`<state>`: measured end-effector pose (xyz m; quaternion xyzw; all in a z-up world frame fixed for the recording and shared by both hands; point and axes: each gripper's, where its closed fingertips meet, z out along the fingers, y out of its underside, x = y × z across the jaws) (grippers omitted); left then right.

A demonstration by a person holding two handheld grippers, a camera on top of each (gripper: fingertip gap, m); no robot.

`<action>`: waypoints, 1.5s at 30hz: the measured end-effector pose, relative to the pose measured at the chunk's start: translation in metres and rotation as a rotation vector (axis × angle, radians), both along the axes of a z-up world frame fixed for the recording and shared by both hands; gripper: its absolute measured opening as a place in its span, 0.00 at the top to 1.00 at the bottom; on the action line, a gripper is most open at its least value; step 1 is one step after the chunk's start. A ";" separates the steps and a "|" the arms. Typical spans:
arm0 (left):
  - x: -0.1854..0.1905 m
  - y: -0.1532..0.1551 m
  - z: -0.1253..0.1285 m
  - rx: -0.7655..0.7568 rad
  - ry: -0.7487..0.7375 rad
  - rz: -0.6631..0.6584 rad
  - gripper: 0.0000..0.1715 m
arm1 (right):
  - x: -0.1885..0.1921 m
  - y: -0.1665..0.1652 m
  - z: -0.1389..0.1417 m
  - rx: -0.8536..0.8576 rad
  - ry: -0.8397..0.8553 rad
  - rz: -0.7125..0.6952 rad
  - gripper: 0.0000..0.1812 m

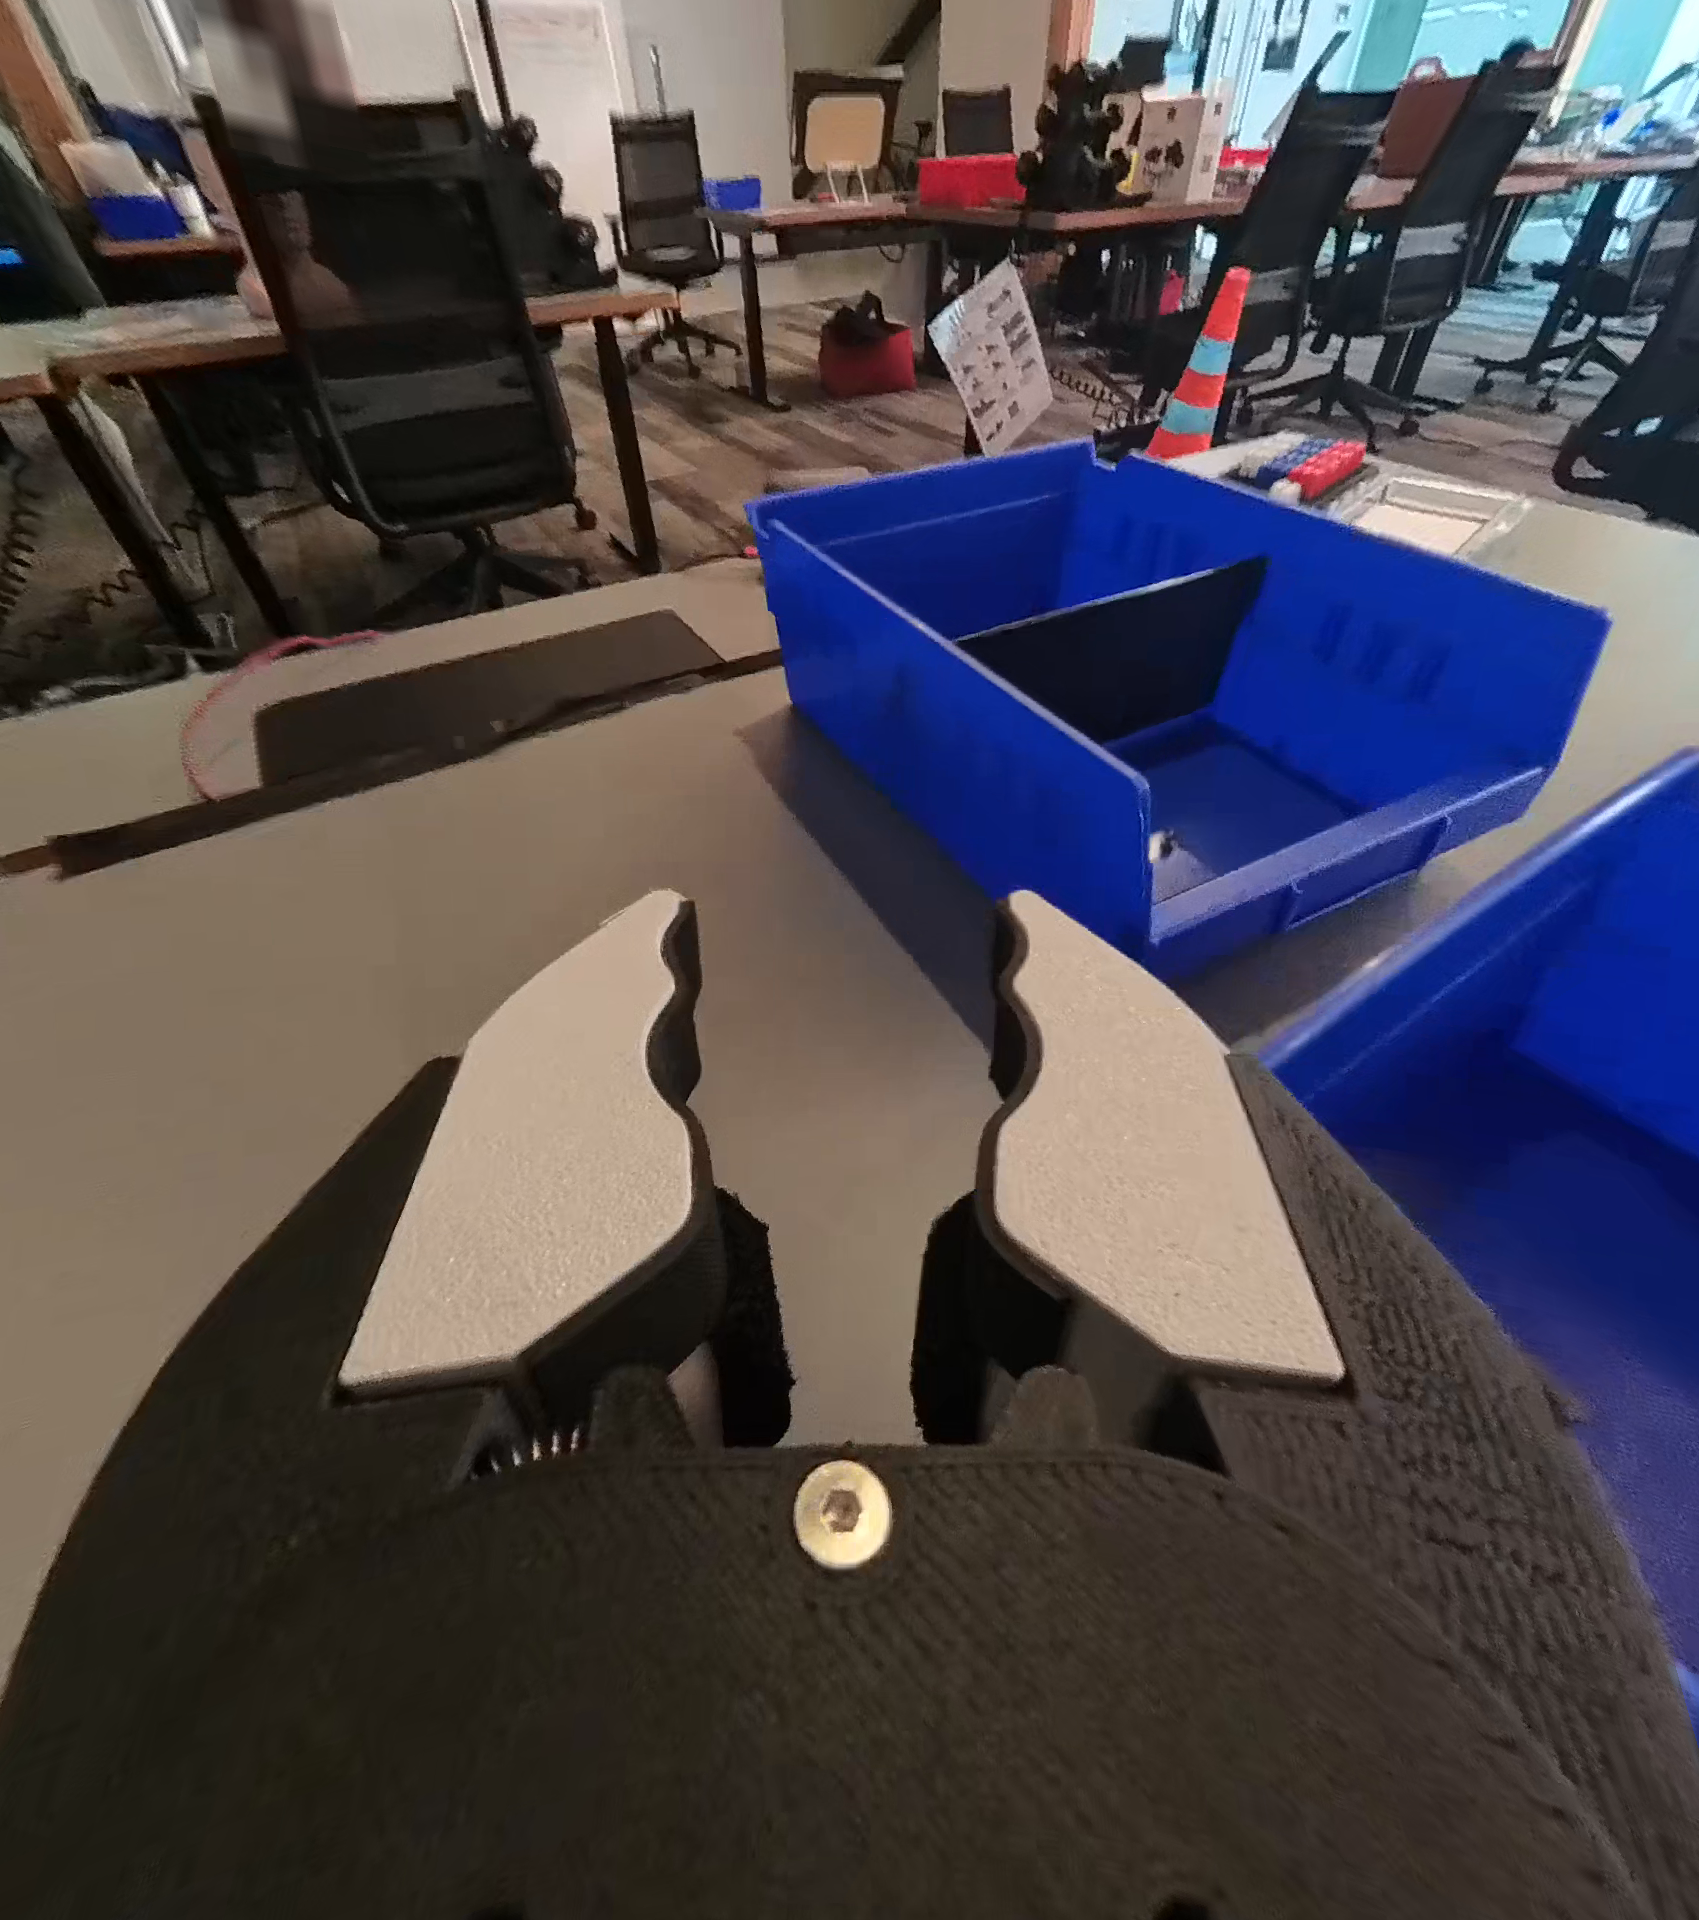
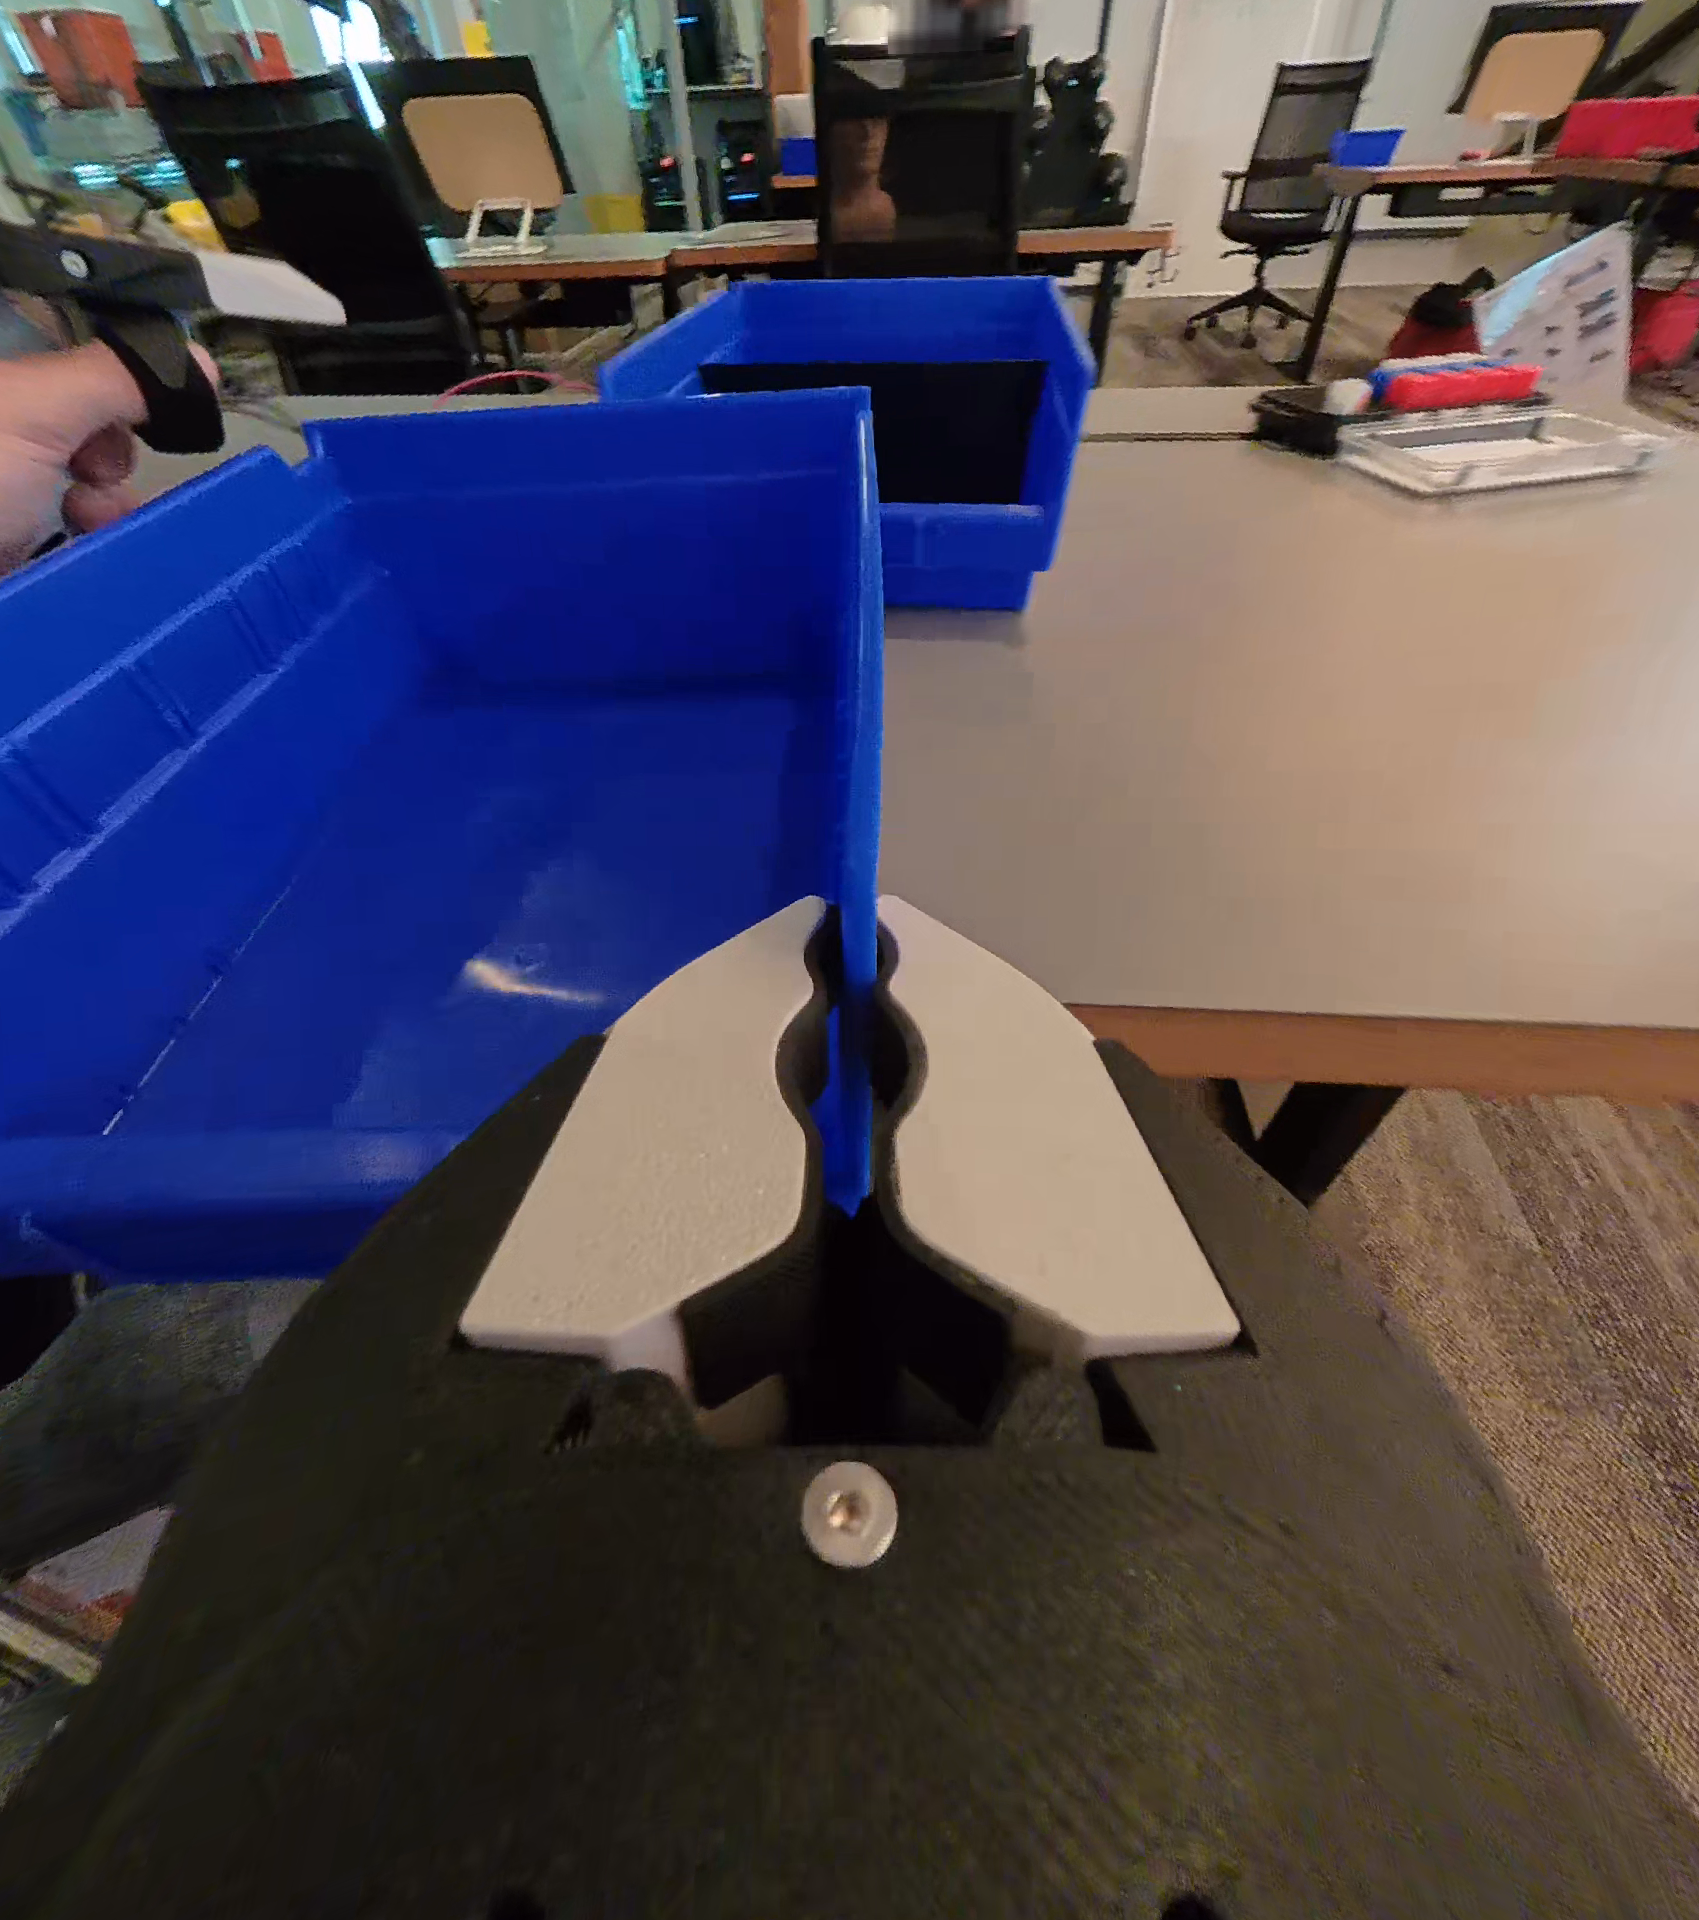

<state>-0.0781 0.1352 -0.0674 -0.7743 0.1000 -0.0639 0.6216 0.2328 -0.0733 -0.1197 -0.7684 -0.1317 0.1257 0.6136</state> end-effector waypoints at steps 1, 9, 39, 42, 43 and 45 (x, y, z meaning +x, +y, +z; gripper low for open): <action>0.006 0.007 -0.005 -0.014 -0.002 0.000 0.69 | 0.009 0.000 0.001 0.004 0.004 -0.021 0.99; 0.071 0.051 -0.038 -0.044 -0.031 -0.026 0.67 | 0.071 -0.002 0.006 0.025 0.009 -0.198 0.99; 0.053 0.093 -0.061 -0.140 -0.087 0.109 0.98 | 0.099 0.011 0.008 0.034 0.030 -0.286 0.99; 0.045 0.094 -0.057 -0.120 -0.092 0.135 0.98 | 0.095 0.009 0.009 0.051 0.018 -0.282 0.99; 0.042 0.094 -0.055 -0.115 -0.083 0.145 0.98 | 0.095 0.008 0.010 0.056 0.014 -0.280 0.99; 0.034 0.096 -0.052 -0.105 -0.088 0.164 0.98 | 0.095 0.007 0.010 0.061 0.016 -0.280 0.99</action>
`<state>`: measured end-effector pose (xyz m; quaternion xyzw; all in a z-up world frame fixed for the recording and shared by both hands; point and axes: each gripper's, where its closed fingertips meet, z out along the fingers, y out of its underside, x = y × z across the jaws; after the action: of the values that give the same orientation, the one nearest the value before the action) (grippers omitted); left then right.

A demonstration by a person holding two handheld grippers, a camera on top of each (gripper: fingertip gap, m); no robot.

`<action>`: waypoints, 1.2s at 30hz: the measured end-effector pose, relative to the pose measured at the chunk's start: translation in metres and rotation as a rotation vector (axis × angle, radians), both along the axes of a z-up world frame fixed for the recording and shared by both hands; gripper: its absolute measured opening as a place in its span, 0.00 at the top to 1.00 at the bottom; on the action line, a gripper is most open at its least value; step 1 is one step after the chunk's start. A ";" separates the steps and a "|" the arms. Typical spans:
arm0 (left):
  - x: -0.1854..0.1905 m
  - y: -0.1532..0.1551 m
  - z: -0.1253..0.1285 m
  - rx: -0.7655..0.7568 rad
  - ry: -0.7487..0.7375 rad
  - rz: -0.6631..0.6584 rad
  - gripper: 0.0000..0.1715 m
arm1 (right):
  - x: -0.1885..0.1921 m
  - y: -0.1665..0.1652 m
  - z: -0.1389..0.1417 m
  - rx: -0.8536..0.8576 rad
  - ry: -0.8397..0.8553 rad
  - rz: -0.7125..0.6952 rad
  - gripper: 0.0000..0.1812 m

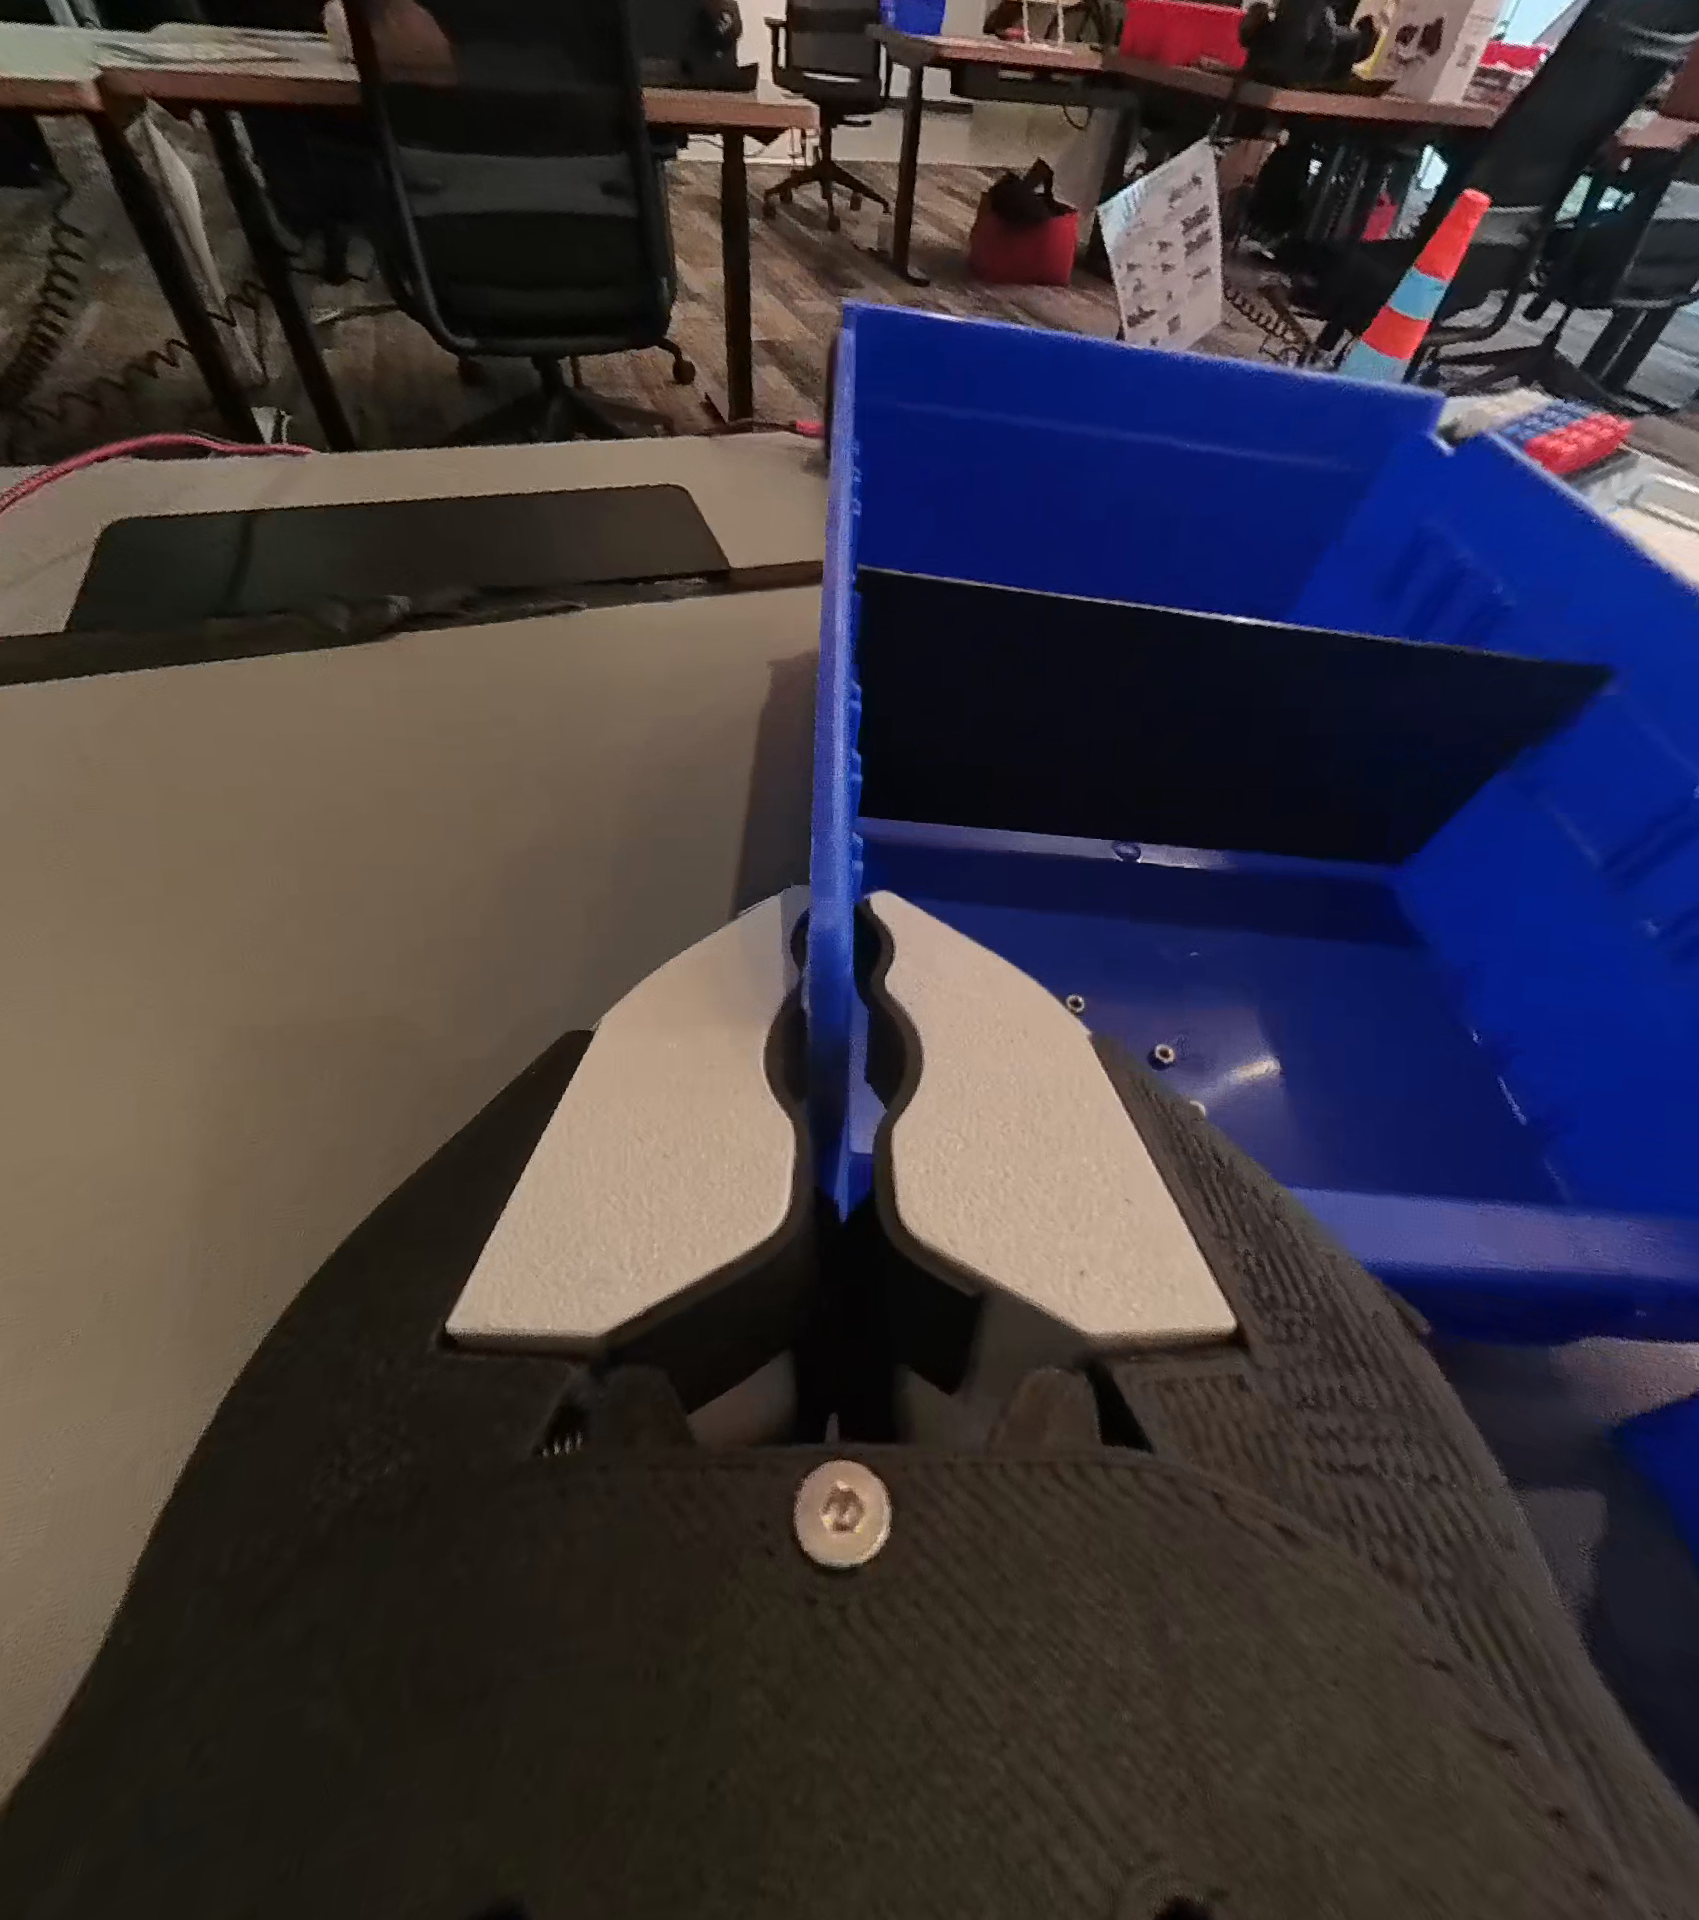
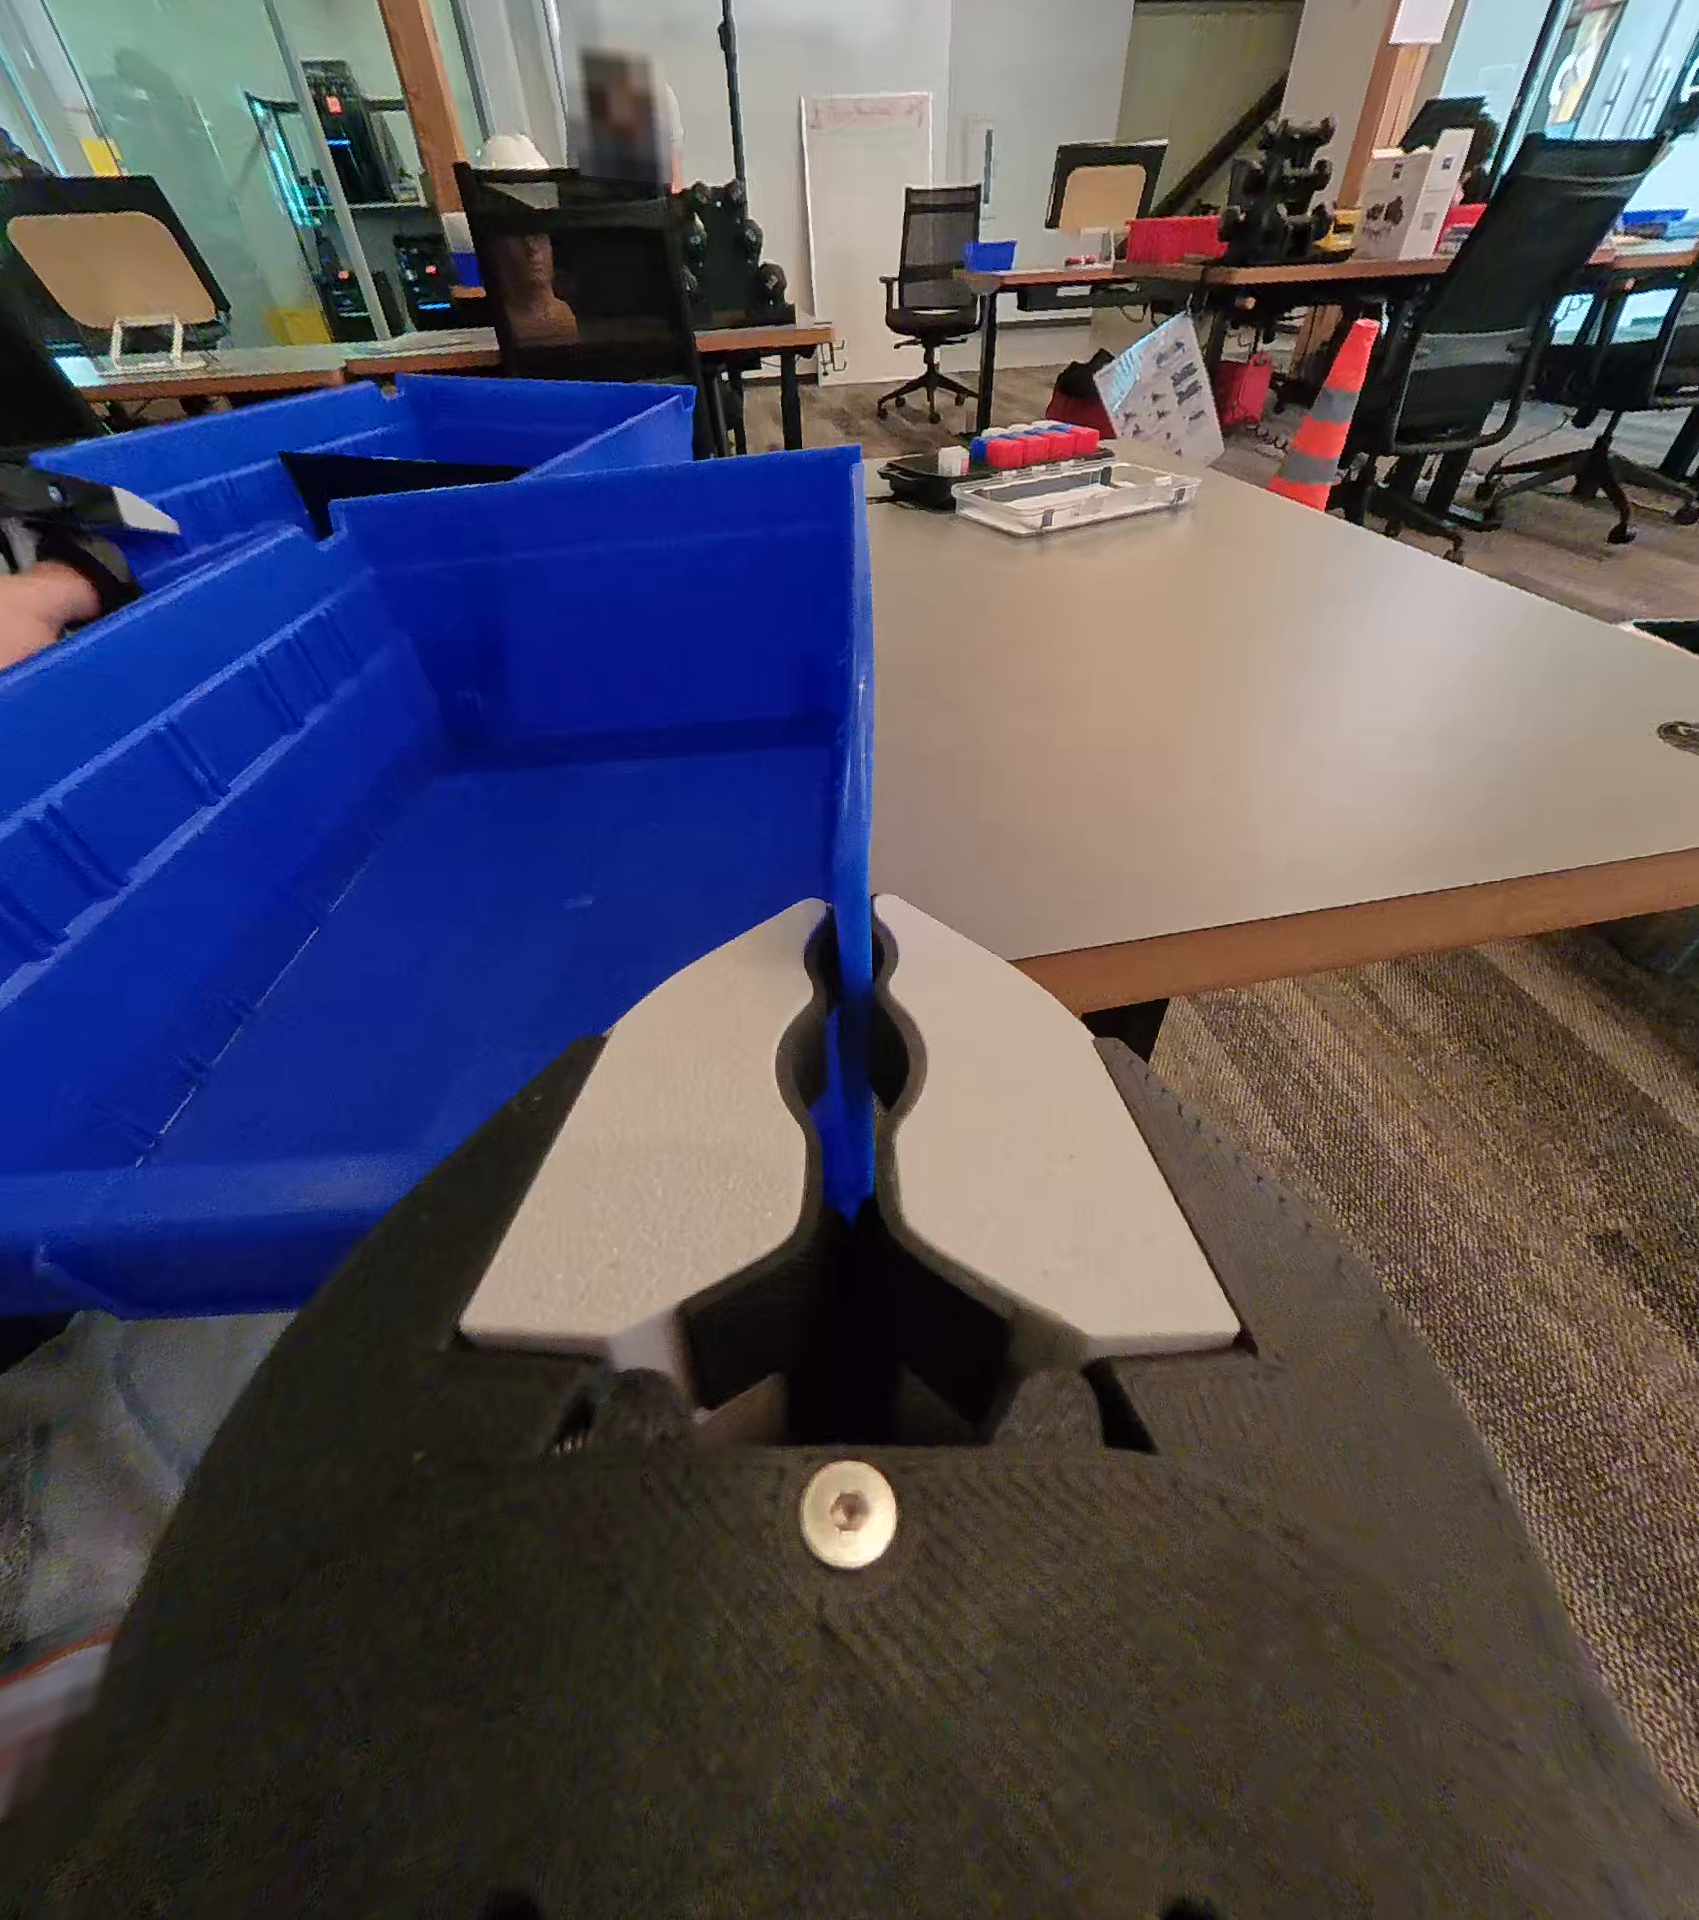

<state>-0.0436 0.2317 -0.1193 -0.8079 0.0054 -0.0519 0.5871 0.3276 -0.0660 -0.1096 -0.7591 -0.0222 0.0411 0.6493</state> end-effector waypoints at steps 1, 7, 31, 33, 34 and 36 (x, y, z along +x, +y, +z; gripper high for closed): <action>-0.003 0.001 0.002 0.006 -0.006 0.007 0.98 | 0.000 0.000 0.000 0.004 -0.002 0.001 0.99; -0.026 0.000 0.010 0.025 -0.002 0.037 0.98 | 0.004 -0.004 0.004 0.026 0.005 -0.006 0.99; -0.121 -0.083 0.007 0.037 -0.045 0.236 0.98 | 0.009 0.093 -0.011 -0.067 0.134 0.062 0.98; -0.130 -0.092 0.004 0.033 -0.045 0.256 0.98 | 0.004 0.109 -0.012 -0.102 0.124 0.082 0.98; -0.133 -0.096 0.003 0.032 -0.049 0.263 0.98 | 0.002 0.118 -0.013 -0.118 0.106 0.090 0.99; -0.140 -0.104 0.004 0.032 -0.051 0.282 0.98 | -0.005 0.134 -0.012 -0.130 0.076 0.109 0.99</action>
<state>-0.1838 0.1278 -0.1157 -0.7895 -0.1220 0.0107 0.6014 0.3229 0.0682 -0.1217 -0.7952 -0.0359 0.1065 0.5958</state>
